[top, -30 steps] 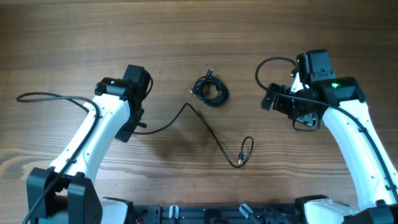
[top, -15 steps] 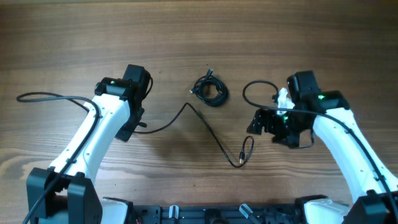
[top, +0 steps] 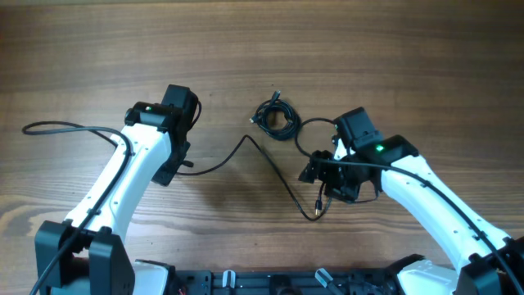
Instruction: Untangle cables
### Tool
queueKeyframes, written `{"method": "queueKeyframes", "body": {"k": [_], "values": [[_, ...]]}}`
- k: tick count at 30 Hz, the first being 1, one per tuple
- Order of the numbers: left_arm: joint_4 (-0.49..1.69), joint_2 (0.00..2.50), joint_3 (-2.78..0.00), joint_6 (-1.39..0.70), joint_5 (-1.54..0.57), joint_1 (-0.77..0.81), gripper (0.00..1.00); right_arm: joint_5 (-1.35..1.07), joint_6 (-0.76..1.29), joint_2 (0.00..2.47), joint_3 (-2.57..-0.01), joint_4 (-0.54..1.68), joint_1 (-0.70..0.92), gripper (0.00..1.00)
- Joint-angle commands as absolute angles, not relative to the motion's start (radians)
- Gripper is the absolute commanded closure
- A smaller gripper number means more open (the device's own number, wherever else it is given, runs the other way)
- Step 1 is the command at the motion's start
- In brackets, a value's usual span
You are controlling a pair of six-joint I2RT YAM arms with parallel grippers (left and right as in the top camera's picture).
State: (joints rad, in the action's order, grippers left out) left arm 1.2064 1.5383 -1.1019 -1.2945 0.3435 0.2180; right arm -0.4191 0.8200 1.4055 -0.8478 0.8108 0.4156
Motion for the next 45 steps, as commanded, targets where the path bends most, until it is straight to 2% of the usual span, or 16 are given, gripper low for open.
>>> {"method": "queueKeyframes", "body": {"k": [1,4,7,8,9,11,16,22,28,31,37,42,45], "values": [[1.205,1.545,-1.097,-1.287,0.368,0.219,0.96,-0.347,0.875,1.410,-0.823,0.794,0.423,0.42],[1.205,1.545,-1.097,-1.287,0.368,0.219,0.96,-0.276,0.874,1.411,-0.823,0.797,0.423,0.56],[1.205,1.545,-1.097,-1.287,0.368,0.219,0.96,-0.223,0.873,1.410,-0.823,0.797,0.423,0.76],[1.205,1.545,-1.097,-1.287,0.368,0.219,0.96,-0.213,0.870,1.410,-0.823,0.794,0.423,0.80],[1.205,1.545,-1.097,-1.287,0.368,0.219,0.96,-0.205,0.863,1.410,-0.823,0.788,0.423,0.90],[1.204,1.545,-1.097,-1.287,0.368,0.219,0.96,-0.199,0.861,1.410,-0.834,0.783,0.417,0.96],[1.205,1.545,-1.097,-1.287,0.368,0.219,0.96,-0.161,0.811,1.410,-0.936,0.826,0.365,0.96],[1.205,1.545,-1.097,-1.287,0.368,0.219,0.96,0.118,0.810,1.410,-1.118,1.039,0.273,0.96],[1.208,1.545,-1.097,-1.287,0.374,0.219,0.96,0.294,0.810,1.410,-1.142,1.103,0.065,0.96],[1.211,1.545,-1.097,-1.287,0.399,0.219,0.96,0.321,0.728,1.410,-1.142,1.063,-0.086,0.96],[1.213,1.545,-1.097,-1.287,0.471,0.216,0.96,0.335,0.680,1.410,-1.142,0.908,-0.242,0.96],[1.219,1.545,-1.097,-1.295,0.510,0.159,0.96,0.412,0.634,1.410,-1.142,0.728,-0.263,0.96],[1.219,1.545,-1.097,-1.294,0.510,0.109,0.96,0.409,0.628,1.410,-1.142,0.700,-0.263,0.96]]}}
